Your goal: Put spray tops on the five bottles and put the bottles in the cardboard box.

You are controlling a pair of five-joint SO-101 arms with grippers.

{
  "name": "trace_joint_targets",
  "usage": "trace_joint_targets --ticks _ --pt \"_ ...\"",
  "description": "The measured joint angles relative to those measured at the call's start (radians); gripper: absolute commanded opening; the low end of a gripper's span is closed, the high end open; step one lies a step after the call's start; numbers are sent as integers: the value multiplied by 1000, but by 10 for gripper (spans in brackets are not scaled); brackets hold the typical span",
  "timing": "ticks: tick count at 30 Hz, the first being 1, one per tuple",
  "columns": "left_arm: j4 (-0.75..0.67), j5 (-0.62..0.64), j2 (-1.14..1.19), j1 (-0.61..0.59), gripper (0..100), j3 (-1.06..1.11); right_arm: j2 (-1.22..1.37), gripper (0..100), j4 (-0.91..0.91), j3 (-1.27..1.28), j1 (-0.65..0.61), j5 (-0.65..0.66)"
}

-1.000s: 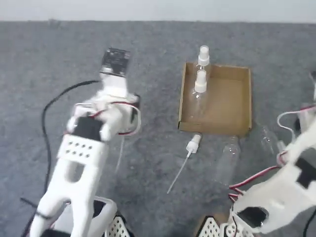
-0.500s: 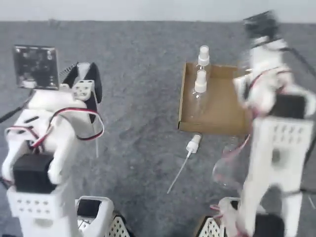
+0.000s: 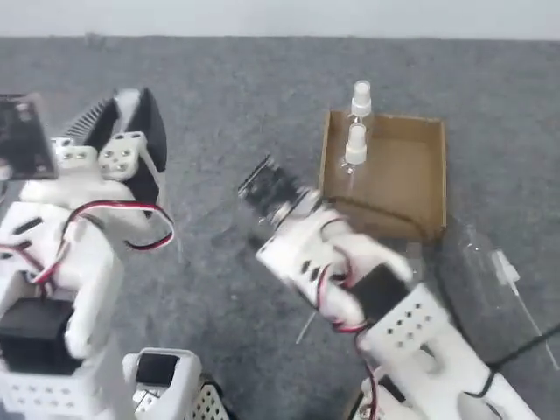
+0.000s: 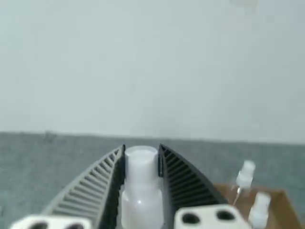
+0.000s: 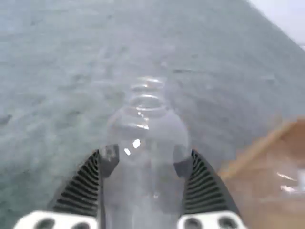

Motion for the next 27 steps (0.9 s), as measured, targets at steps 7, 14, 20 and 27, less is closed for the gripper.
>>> trace_joint_targets --ticks 7,14,20,27 --pt "-92 104 -2 0 40 -14 0 6 -262 206 -117 44" --pt "-178 137 -8 -3 40 71 -64 6 -459 333 -129 -11" --pt "-249 137 0 -3 40 206 -149 6 -465 356 -129 -17" --pt "-282 137 0 -6 40 241 -157 6 -465 361 -130 -17"
